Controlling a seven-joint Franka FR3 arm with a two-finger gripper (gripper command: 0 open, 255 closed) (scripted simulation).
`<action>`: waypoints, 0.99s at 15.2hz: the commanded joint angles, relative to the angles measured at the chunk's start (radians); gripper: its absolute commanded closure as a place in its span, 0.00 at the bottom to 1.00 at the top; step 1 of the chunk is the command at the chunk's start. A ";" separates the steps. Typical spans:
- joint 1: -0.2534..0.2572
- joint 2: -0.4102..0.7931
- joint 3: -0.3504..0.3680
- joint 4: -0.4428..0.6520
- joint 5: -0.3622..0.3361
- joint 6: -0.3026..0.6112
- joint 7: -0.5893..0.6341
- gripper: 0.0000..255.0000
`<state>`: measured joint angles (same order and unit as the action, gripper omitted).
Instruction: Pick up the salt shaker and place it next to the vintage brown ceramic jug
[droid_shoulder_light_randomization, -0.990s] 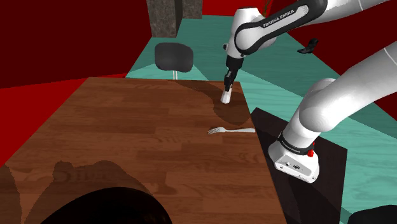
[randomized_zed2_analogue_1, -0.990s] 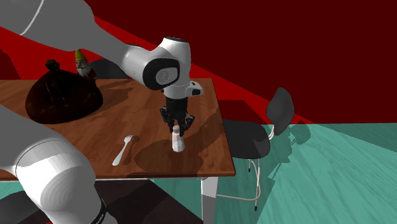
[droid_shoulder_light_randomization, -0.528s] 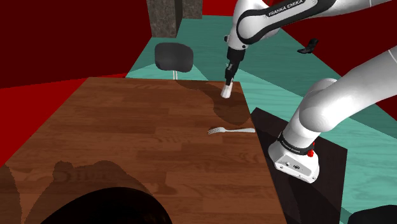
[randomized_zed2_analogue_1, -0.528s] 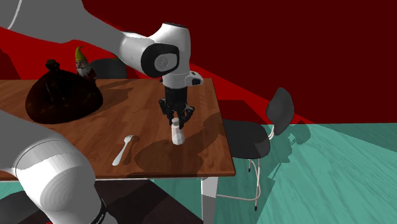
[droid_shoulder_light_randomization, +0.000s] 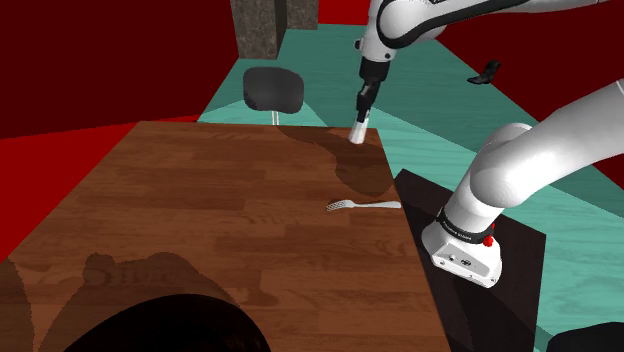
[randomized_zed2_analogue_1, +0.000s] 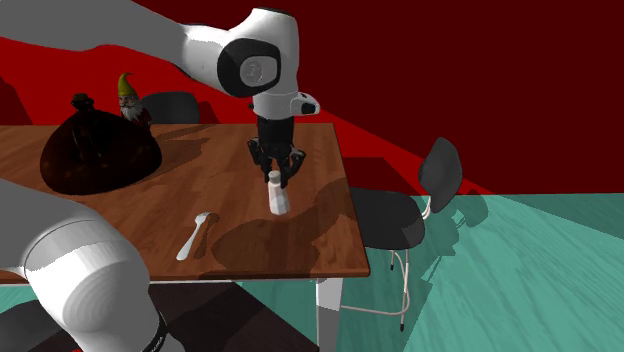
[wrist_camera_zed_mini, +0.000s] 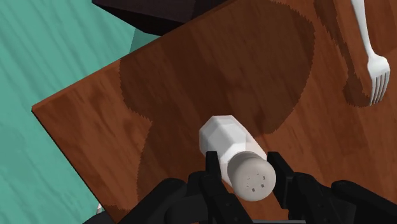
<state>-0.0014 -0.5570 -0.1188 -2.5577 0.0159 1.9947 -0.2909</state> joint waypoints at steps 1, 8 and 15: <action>0.000 -0.007 0.002 0.026 0.000 -0.033 0.003 1.00; 0.001 -0.025 0.006 0.107 0.000 -0.132 0.010 1.00; 0.002 -0.030 0.010 0.198 0.001 -0.228 0.016 1.00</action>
<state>-0.0004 -0.5933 -0.1102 -2.3793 0.0161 1.7805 -0.2770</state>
